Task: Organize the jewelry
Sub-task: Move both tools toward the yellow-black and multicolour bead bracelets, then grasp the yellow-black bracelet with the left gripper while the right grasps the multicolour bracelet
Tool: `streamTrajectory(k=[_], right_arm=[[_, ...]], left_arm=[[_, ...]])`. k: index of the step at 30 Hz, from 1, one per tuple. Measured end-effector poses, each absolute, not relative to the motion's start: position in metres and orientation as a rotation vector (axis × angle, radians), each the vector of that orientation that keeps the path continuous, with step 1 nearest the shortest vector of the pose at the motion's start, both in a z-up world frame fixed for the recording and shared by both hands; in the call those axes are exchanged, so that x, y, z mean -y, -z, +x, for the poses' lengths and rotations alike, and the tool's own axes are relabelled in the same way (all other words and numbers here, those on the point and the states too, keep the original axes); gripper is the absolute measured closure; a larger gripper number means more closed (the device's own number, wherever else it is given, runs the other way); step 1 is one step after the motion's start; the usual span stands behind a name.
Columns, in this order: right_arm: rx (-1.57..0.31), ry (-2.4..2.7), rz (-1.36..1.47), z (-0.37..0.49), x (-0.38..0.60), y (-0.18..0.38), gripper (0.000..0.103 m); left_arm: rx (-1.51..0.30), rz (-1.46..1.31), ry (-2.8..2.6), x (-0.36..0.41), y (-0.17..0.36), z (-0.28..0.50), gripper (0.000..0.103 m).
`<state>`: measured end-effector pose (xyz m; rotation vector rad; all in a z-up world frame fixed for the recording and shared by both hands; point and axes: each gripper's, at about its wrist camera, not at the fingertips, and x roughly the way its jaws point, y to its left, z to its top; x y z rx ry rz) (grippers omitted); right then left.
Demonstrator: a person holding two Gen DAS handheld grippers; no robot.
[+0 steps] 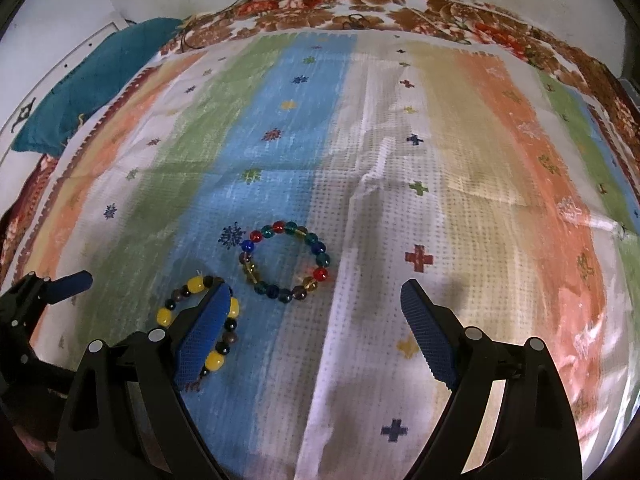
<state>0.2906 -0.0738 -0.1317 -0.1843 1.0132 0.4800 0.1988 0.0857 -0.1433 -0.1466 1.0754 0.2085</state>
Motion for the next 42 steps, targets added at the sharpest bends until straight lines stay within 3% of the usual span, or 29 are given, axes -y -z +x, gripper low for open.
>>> streamTrajectory(k=[16, 20, 25, 27, 29, 31, 34, 35, 42], right_arm=[[-1.067, -0.482, -0.149, 0.316, 0.071, 0.155, 0.016], [-1.075, -0.486, -0.166, 0.317, 0.070, 0.160, 0.016], [-1.060, -0.480, -0.221, 0.313, 0.068, 0.163, 0.016], [-1.062, -0.480, -0.216, 0.312, 0.069, 0.163, 0.016], [-1.060, -0.482, -0.216, 0.312, 0.070, 0.163, 0.016], [-1.058, -0.475, -0.227, 0.311, 0.070, 0.163, 0.020], [-1.062, -0.467, -0.235, 0.311, 0.070, 0.161, 0.054], [-1.065, -0.465, -0.247, 0.311, 0.070, 0.161, 0.070], [-1.080, -0.496, -0.229, 0.310, 0.072, 0.161, 0.089]], left_arm=[[-1.085, -0.118, -0.211, -0.085, 0.156, 0.207, 0.011], [-1.118, -0.117, -0.192, -0.085, 0.164, 0.206, 0.024], [-1.107, -0.126, -0.182, -0.089, 0.168, 0.203, 0.029], [-1.106, -0.120, -0.196, -0.090, 0.169, 0.203, 0.039], [-1.105, -0.131, -0.215, -0.094, 0.168, 0.201, 0.059], [-1.108, -0.157, -0.217, -0.097, 0.167, 0.201, 0.074], [-1.112, -0.177, -0.211, -0.100, 0.167, 0.199, 0.093], [-1.111, -0.182, -0.209, -0.100, 0.167, 0.199, 0.093], [-1.106, -0.223, -0.207, -0.104, 0.162, 0.194, 0.094]])
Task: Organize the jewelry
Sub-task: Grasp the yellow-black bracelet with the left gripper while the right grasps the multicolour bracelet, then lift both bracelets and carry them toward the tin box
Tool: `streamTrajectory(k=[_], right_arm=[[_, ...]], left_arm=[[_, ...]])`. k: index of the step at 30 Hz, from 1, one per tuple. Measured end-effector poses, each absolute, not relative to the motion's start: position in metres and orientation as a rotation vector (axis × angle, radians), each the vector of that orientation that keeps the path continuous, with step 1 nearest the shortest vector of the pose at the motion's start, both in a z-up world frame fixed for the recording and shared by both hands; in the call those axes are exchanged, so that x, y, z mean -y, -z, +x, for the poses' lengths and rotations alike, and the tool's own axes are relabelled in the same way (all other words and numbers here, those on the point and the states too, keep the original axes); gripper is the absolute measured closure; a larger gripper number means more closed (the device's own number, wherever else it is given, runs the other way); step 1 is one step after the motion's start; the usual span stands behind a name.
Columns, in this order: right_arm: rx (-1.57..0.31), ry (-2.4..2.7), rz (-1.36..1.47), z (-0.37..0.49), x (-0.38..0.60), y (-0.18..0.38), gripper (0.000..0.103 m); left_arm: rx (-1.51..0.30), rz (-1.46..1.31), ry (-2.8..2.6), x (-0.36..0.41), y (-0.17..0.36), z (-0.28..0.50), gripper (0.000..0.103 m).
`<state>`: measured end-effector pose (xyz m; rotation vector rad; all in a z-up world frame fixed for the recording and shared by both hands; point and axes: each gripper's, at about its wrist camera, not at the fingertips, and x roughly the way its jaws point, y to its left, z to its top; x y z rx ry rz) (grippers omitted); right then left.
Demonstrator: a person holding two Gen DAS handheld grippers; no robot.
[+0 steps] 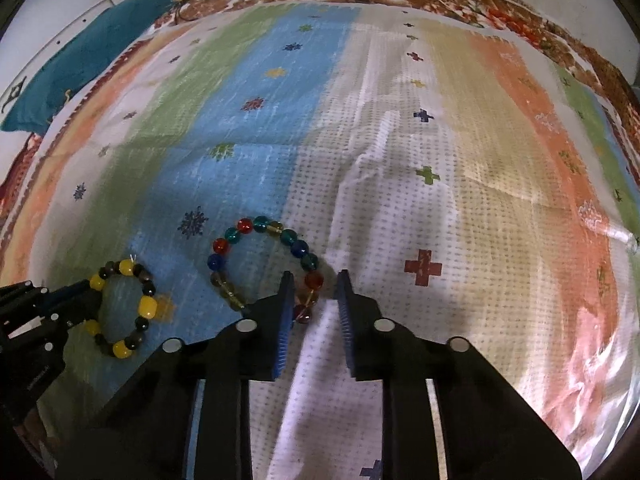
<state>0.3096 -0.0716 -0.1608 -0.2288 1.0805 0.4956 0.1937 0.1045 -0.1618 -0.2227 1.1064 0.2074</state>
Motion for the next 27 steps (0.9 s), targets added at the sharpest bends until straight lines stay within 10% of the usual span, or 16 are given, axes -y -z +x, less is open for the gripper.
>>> streamTrajectory(k=[27], right_arm=[[-1.022, -0.570, -0.175, 0.256, 0.088, 0.097, 0.093]], left_arm=[[-0.968, -0.184, -0.230, -0.089, 0.093, 0.165, 0.094]])
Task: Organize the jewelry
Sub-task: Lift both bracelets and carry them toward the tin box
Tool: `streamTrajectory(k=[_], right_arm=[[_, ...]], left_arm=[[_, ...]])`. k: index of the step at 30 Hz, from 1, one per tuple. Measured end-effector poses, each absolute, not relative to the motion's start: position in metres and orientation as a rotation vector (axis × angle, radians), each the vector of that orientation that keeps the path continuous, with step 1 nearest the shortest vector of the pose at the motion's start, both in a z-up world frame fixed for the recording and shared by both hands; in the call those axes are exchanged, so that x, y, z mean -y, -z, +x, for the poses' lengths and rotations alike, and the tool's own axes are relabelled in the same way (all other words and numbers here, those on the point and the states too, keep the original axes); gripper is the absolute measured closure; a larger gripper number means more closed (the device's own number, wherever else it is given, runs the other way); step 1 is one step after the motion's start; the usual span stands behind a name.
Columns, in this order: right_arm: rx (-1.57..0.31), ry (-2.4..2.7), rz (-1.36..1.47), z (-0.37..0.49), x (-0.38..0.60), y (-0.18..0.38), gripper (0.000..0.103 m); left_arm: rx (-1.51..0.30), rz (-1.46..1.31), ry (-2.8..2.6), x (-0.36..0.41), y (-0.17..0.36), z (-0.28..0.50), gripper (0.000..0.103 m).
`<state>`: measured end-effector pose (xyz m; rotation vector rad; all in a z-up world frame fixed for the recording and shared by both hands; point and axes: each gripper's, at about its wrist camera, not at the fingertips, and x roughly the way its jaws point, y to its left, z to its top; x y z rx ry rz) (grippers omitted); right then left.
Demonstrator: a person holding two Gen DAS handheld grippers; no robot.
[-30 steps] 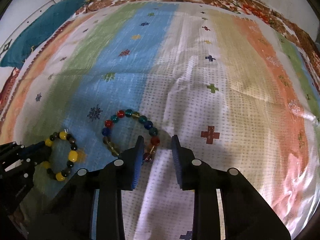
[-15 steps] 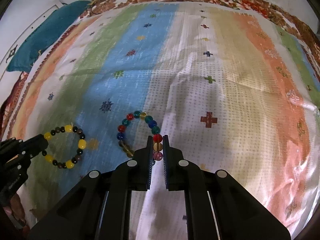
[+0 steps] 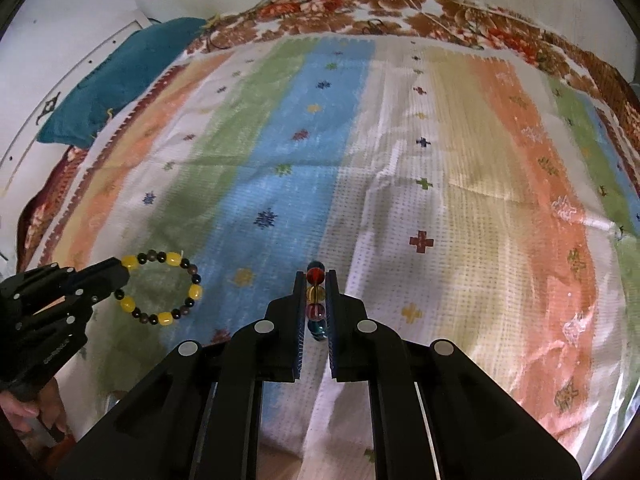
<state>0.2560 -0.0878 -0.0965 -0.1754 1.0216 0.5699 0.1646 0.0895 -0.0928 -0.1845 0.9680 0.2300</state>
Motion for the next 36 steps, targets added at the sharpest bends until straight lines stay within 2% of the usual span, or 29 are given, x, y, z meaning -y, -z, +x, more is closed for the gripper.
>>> streamTrajectory(k=[21, 36], right_arm=[[-0.923, -0.605, -0.133, 0.201, 0.106, 0.052, 0.093], [-0.848, -0.654, -0.142, 0.156, 0.114, 0.029, 0.093]], left_arm=[[-0.838, -0.121, -0.235, -0.067, 0.037, 0.138, 0.094], [-0.789, -0.172, -0.132, -0.052, 0.024, 0.105, 0.094]])
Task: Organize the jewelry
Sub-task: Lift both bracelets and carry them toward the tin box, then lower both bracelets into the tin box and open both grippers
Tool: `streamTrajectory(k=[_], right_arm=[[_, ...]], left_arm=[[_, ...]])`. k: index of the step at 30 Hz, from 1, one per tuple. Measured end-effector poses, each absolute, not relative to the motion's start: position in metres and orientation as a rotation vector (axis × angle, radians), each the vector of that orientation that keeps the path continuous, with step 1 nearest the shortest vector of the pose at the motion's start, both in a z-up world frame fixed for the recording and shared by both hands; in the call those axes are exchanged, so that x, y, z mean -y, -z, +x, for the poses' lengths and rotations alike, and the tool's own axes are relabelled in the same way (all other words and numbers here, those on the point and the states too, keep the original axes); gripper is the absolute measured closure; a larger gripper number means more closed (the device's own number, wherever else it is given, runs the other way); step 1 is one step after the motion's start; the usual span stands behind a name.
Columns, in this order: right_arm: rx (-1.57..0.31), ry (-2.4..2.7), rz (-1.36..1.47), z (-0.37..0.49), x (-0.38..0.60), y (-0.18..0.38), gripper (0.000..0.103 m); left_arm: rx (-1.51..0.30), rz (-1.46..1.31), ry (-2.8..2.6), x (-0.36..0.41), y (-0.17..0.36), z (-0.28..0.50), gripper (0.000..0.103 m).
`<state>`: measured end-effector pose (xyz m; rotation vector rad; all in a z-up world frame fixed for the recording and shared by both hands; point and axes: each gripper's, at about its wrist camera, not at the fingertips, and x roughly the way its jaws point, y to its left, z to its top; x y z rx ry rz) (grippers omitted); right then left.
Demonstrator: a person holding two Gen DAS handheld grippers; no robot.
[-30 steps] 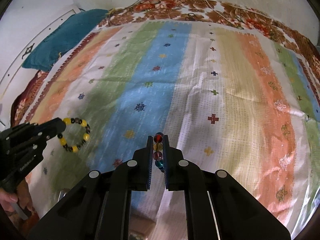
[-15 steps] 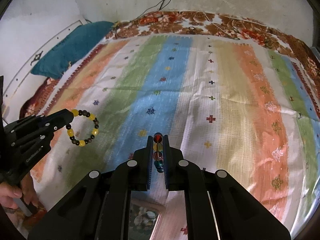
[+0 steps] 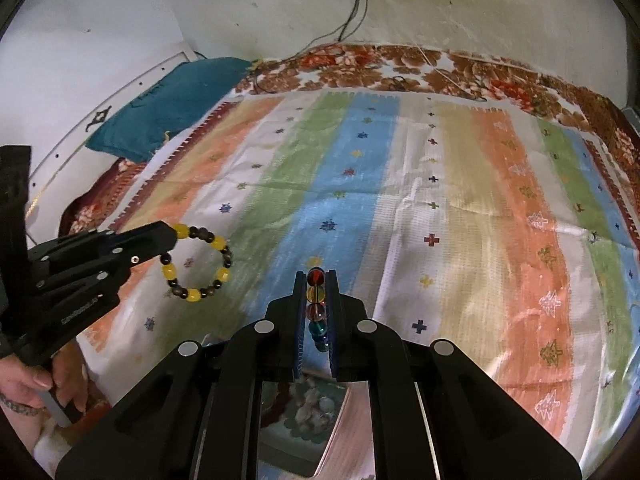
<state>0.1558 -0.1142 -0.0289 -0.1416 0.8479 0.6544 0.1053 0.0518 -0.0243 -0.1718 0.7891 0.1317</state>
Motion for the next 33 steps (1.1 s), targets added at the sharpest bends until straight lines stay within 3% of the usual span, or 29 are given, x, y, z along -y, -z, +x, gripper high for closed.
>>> streamTrajectory(k=[28, 30, 31, 32, 33], right_arm=[[-0.861, -0.712, -0.121, 0.098, 0.136, 0.033, 0.092], [-0.857, -0.701, -0.115, 0.095, 0.140, 0.033, 0.080], [-0.851, -0.699, -0.113, 0.093, 0.142, 0.032, 0.074], [-0.841, -0.690, -0.110, 0.091, 0.144, 0.031, 0.059], [-0.836, -0.685, -0.112, 0.090, 0.146, 0.030, 0.055]], left_arm=[[-0.805, -0.123, -0.043, 0.000, 0.022, 0.051, 0.093], [-0.812, -0.113, -0.043, 0.003, 0.024, 0.050, 0.092], [-0.814, -0.106, -0.050, 0.003, 0.024, 0.049, 0.084], [-0.815, -0.104, -0.055, 0.003, 0.025, 0.048, 0.073], [-0.815, -0.105, -0.055, 0.004, 0.025, 0.047, 0.070]])
